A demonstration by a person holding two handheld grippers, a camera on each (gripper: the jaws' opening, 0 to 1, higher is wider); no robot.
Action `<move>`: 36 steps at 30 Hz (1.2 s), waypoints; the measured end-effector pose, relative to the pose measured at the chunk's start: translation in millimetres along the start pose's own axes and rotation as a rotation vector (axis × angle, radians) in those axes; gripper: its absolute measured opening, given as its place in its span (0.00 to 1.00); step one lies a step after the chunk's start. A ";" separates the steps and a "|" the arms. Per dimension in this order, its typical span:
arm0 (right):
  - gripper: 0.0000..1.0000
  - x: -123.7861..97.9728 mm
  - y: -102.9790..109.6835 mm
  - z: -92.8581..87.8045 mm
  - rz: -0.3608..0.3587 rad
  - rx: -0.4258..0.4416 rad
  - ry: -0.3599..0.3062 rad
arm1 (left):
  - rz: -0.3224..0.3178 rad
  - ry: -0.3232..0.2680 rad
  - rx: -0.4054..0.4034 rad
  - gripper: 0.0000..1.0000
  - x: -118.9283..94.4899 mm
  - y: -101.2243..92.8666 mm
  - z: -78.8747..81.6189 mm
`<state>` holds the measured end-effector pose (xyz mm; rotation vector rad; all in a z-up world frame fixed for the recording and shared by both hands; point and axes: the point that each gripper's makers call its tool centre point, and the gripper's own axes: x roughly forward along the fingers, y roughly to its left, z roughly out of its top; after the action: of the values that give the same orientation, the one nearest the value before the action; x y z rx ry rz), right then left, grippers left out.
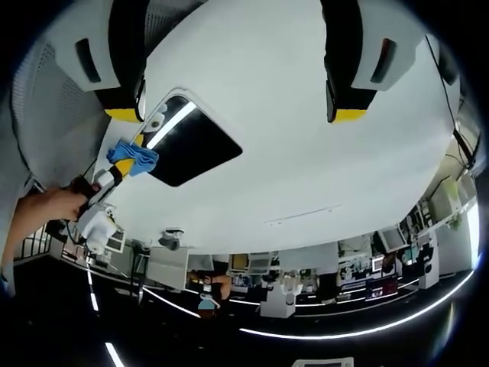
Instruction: Wipe the mirror surface with the cleaning cloth until all visible marks leave the cleaned area.
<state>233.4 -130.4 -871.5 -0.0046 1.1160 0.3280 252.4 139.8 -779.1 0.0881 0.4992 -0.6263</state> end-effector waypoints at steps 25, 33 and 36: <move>0.00 8.0 26.8 7.9 0.027 0.086 0.016 | 0.003 -0.003 0.005 0.98 -7.6 3.7 -1.6; 0.00 13.8 47.5 12.6 0.052 0.065 0.026 | 0.009 -0.006 0.000 0.98 -9.5 7.6 -2.1; 0.00 15.2 53.5 14.3 0.054 0.052 0.027 | 0.014 -0.003 -0.002 0.98 -10.0 11.0 -3.0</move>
<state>238.1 -73.2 -870.0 0.0678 1.1524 0.3481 250.6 154.8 -777.8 0.0889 0.4961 -0.6118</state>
